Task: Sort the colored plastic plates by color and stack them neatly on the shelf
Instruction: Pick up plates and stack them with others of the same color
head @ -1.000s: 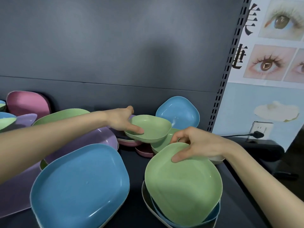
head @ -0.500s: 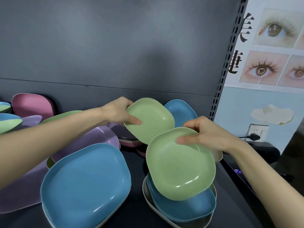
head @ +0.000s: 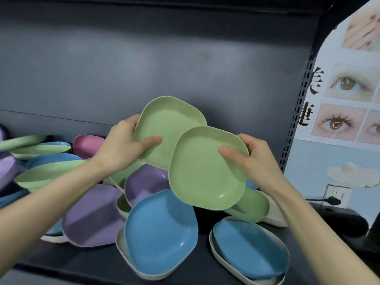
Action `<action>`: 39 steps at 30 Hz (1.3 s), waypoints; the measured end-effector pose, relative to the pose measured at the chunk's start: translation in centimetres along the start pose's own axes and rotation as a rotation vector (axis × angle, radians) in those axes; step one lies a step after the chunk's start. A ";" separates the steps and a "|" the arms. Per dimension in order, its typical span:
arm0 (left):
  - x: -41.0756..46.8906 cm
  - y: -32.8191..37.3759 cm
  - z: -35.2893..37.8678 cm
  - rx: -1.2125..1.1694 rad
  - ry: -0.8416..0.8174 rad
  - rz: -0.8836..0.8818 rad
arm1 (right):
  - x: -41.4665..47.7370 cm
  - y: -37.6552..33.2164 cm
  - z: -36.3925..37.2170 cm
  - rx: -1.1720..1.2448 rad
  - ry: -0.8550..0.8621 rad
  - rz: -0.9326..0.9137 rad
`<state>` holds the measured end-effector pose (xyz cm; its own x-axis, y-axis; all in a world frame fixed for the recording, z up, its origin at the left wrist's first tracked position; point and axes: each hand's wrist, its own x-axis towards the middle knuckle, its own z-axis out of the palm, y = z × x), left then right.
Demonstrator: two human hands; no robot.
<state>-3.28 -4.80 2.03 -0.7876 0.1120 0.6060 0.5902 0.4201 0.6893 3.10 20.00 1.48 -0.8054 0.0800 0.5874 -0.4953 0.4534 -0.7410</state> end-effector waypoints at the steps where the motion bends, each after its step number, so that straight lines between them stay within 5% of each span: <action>1: -0.4 -0.3 -1.2 0.000 0.039 0.015 | 0.0 -0.8 0.9 0.002 0.014 -0.011; 17: -9.2 -13.7 -27.2 0.070 0.164 0.027 | -3.4 -11.9 29.1 0.252 0.052 -0.055; 28: -5.5 -21.9 -39.5 -0.024 0.275 -0.083 | 3.8 -16.2 44.0 0.269 0.047 -0.161; 39: -1.6 -33.2 -53.2 0.153 0.337 -0.120 | 11.5 -18.8 62.2 0.283 -0.091 -0.179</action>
<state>-12.16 -66.83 -0.76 -0.7320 -0.2379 0.6385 0.4441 0.5442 0.7118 -17.08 -42.77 1.86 -0.7171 -0.0636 0.6940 -0.6916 0.1878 -0.6974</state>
